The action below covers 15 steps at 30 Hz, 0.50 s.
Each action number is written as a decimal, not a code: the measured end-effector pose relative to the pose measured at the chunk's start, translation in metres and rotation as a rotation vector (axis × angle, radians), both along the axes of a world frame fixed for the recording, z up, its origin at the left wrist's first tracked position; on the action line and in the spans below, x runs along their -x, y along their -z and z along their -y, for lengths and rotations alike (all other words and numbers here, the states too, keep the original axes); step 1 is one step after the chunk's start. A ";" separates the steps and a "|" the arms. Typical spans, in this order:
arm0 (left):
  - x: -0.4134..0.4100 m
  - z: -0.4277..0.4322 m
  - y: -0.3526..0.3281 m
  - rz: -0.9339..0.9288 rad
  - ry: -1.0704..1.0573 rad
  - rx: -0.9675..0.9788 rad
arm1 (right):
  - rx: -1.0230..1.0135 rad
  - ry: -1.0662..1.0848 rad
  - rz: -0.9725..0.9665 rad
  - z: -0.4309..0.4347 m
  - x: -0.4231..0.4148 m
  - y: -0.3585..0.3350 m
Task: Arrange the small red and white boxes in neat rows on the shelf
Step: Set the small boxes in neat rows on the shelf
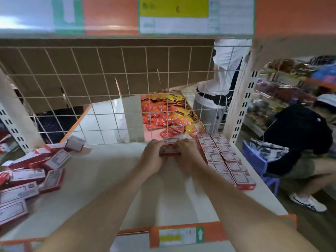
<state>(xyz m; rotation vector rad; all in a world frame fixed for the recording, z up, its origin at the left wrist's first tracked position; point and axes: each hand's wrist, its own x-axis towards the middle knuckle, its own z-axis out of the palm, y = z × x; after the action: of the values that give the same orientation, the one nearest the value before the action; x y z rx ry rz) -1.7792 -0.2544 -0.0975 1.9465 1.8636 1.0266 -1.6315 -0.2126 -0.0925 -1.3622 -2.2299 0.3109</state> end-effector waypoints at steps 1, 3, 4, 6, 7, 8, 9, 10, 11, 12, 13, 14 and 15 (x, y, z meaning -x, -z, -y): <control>0.000 -0.001 0.001 0.000 -0.023 0.007 | 0.024 0.010 -0.052 -0.001 0.000 0.001; -0.002 -0.004 -0.001 0.009 -0.092 0.029 | 0.086 0.040 -0.125 -0.002 0.000 0.000; -0.004 -0.005 -0.002 0.026 -0.128 0.037 | 0.114 0.057 -0.144 -0.003 0.000 -0.001; -0.008 -0.008 -0.004 0.053 -0.162 0.052 | 0.147 0.079 -0.182 -0.005 0.001 -0.002; -0.010 -0.009 -0.005 0.045 -0.166 0.060 | 0.157 0.084 -0.195 -0.006 0.001 -0.002; -0.012 -0.009 -0.005 0.036 -0.173 0.066 | 0.157 0.085 -0.199 -0.006 0.001 -0.003; -0.013 -0.009 -0.005 0.032 -0.182 0.065 | 0.159 0.088 -0.202 -0.007 0.001 -0.003; -0.013 -0.009 -0.005 0.037 -0.189 0.063 | 0.164 0.094 -0.210 -0.007 0.000 -0.003; -0.014 -0.009 -0.005 0.041 -0.197 0.058 | 0.178 0.103 -0.219 -0.006 0.000 -0.003; -0.014 -0.010 -0.004 0.044 -0.206 0.054 | 0.192 0.113 -0.226 -0.007 0.000 -0.003; -0.014 -0.010 -0.003 0.038 -0.213 0.054 | 0.206 0.123 -0.232 -0.008 0.001 -0.003; -0.015 -0.010 -0.001 0.031 -0.222 0.055 | 0.212 0.130 -0.236 -0.008 0.002 -0.003; -0.016 -0.009 -0.001 0.025 -0.236 0.054 | 0.221 0.139 -0.236 -0.009 0.004 -0.003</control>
<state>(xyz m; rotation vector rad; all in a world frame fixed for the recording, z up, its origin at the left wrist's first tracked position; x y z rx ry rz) -1.7628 -0.2450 -0.0967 1.7056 2.1217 1.0472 -1.6350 -0.2034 -0.0896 -1.4998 -1.9412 0.6488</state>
